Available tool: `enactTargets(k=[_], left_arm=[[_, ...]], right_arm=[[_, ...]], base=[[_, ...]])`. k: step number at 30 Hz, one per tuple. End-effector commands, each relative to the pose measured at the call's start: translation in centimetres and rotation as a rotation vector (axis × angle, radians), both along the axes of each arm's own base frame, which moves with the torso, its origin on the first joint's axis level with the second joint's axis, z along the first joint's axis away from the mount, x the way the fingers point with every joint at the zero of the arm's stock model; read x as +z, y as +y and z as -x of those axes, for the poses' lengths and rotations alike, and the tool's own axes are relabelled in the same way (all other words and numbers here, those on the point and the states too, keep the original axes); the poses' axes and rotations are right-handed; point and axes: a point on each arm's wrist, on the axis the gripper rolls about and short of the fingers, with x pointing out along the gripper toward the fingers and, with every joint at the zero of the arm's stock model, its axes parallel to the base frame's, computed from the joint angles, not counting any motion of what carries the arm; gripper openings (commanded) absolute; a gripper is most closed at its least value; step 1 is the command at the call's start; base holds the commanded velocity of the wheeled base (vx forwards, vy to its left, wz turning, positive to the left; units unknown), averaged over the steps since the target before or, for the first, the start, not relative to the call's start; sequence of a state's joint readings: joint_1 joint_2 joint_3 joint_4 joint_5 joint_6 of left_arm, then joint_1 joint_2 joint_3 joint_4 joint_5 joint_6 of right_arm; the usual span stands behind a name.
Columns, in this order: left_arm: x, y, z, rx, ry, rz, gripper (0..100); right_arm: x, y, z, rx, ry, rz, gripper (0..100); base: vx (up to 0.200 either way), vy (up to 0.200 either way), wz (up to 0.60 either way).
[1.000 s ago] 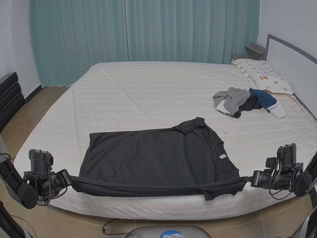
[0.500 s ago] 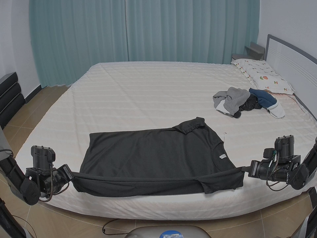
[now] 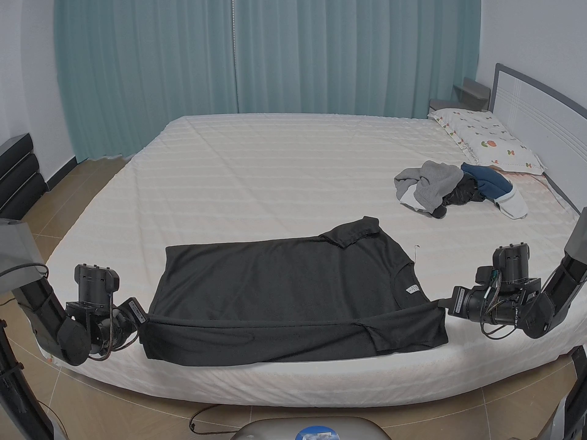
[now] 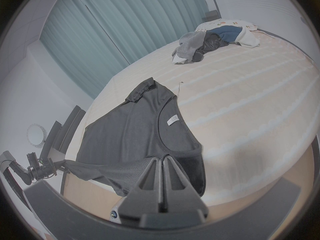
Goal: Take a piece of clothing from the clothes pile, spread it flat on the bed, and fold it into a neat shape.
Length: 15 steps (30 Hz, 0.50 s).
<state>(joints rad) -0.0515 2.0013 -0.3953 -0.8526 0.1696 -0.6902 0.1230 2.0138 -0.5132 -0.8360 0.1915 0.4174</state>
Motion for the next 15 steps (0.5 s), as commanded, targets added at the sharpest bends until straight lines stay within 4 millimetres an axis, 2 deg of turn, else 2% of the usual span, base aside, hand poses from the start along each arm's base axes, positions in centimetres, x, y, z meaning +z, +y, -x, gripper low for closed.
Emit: enactTargets(k=[1,5,8,15], left_arm=[[-1.3,0.0,-1.4,0.007,0.021,-0.001,0],[-0.9,0.2,-2.3,0.018,-0.008,-0.005,0],[-0.6,0.3,-2.4,0.021,-0.019,-0.008,0],[1.6,1.0,-0.9,0.039,-0.065,-0.013,0]], right_arm=[[-1.2,0.2,-1.3,0.001,0.020,0.001,0],[-1.3,0.3,-2.2,-0.002,0.005,-0.002,0],[-1.2,0.3,-2.2,-0.002,-0.001,-0.005,0],[0.6,0.1,-0.7,-0.016,-0.026,-0.032,0]], base=[[0.000,0.000,0.00],[0.000,0.000,0.00],[0.000,0.000,0.00],[0.000,0.000,0.00]])
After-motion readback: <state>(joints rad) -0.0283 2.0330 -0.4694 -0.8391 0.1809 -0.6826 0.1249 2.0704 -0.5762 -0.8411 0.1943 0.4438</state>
